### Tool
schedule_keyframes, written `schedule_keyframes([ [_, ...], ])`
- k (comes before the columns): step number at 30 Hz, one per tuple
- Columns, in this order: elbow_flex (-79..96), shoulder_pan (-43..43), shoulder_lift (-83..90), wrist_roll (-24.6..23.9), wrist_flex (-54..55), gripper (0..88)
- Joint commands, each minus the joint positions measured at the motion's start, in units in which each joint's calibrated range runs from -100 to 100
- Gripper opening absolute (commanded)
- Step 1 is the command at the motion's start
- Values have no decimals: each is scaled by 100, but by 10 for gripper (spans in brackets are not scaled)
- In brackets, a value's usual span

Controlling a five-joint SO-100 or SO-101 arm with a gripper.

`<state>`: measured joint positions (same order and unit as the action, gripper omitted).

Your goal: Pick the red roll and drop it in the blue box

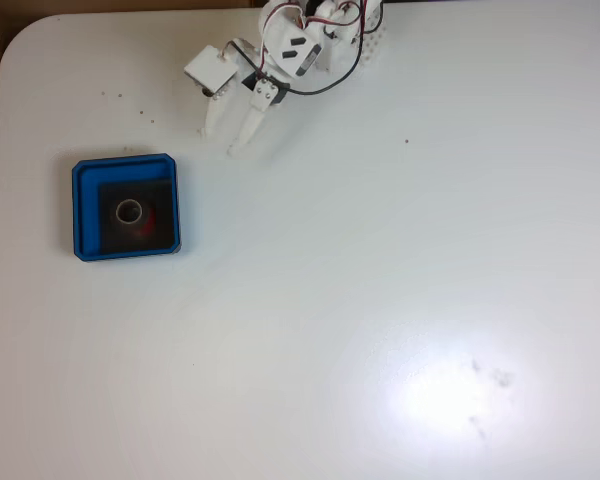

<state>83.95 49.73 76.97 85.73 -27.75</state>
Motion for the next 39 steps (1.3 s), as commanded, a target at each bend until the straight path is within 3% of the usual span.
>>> schedule_keyframes([
  [1, 581, -151, 940, -1, 143, 163],
  [9, 1605, -815, 2245, 61, 135, 163],
  [34, 1605, -5329, 2194, 87, 69, 163],
  [39, 1605, -5535, 2186, 87, 61, 163],
])
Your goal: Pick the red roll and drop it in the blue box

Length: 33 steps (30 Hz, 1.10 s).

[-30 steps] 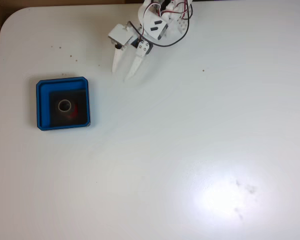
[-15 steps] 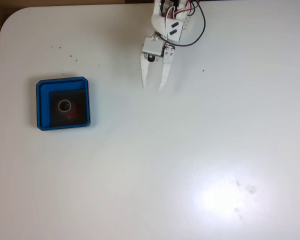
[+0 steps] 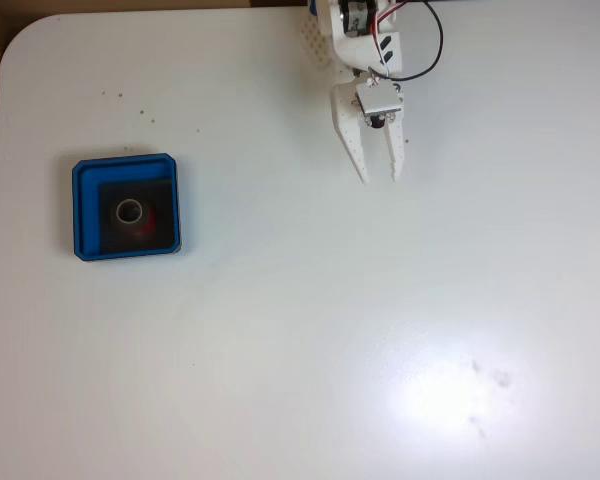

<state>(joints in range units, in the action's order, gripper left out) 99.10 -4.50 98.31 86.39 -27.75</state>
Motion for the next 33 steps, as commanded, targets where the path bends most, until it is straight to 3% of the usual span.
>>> schedule_keyframes([
  [1, 90, -102, 44, 20, 61, 163],
  [11, 90, 738, 44, 20, 52, 163],
  [21, 90, 758, 36, 20, 52, 160],
  [29, 90, 778, 36, -15, 52, 44],
  [33, 90, 748, 36, 11, 52, 35],
])
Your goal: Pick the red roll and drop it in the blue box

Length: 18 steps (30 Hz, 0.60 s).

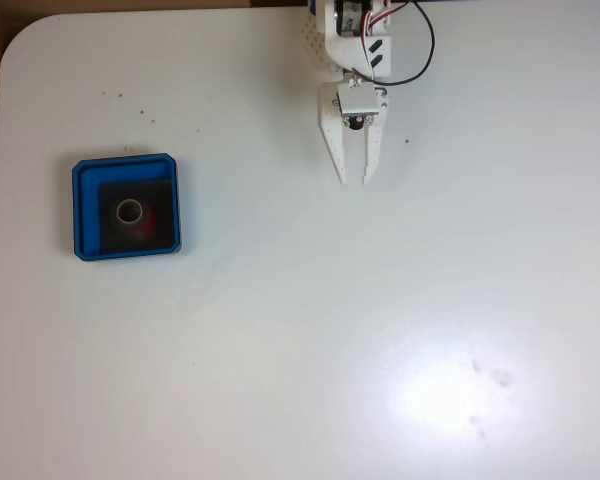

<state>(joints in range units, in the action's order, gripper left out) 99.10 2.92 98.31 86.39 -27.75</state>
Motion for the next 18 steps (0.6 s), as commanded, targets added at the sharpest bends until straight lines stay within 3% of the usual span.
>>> schedule_keyframes([
  [1, 90, 6, 36, 11, 52, 35],
  [18, 90, -23, 36, -24, 52, 25],
])
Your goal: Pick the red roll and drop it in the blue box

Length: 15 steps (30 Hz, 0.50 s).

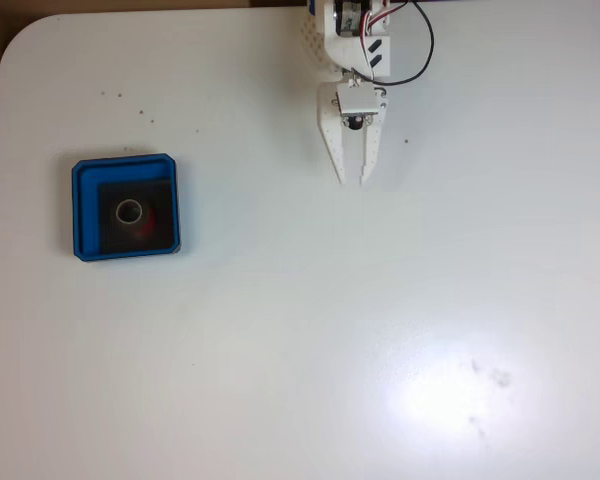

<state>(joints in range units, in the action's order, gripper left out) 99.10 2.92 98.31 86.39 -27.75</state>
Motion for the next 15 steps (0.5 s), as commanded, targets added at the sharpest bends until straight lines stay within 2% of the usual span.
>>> schedule_keyframes([
  [1, 90, -23, 36, -24, 52, 25],
  [15, 90, -13, 36, 3, 61, 25],
])
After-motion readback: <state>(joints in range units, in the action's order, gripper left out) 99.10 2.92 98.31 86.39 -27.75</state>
